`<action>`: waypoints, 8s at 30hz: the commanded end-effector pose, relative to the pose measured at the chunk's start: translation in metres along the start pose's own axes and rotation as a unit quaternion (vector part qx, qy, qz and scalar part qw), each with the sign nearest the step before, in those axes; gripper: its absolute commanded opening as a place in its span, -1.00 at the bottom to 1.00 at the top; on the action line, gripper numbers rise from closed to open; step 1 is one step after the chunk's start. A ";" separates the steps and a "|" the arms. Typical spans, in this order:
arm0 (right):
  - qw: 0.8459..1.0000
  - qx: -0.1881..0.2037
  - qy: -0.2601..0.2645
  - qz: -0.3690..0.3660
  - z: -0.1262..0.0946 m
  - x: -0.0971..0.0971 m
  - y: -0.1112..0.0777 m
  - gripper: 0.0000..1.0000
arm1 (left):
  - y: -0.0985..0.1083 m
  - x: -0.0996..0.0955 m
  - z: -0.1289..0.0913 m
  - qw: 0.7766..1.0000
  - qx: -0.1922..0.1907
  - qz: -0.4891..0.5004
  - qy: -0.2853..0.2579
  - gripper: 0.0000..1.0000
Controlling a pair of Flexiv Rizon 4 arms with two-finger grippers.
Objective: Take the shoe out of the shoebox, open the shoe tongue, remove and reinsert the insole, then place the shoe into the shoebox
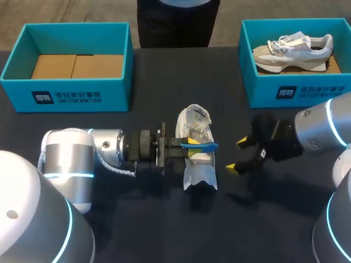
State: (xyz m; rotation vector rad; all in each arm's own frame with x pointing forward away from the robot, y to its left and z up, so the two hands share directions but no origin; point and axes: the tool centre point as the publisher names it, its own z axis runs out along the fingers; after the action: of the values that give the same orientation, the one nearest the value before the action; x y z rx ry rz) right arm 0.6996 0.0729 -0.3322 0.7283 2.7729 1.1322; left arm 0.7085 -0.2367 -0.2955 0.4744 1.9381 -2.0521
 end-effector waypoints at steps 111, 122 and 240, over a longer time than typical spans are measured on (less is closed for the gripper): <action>1.000 0.018 0.006 0.001 0.016 -0.013 -0.003 1.00 | 0.033 -0.005 -0.001 0.994 -0.075 0.074 0.033 -0.38; 1.000 0.013 0.006 -0.001 0.016 -0.012 -0.003 1.00 | 0.029 -0.002 0.003 0.993 -0.075 0.077 0.046 -1.00; 0.998 0.054 -0.022 -0.036 -0.006 -0.014 0.022 1.00 | 0.041 0.002 -0.004 0.988 -0.092 0.102 0.076 -0.04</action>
State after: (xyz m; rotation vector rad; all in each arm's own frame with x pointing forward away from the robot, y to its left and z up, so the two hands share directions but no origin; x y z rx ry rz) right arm 0.7205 0.0745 -0.3145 0.6467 2.8181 0.9552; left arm 0.7306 -0.2416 -0.3388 0.7758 2.0520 -1.7416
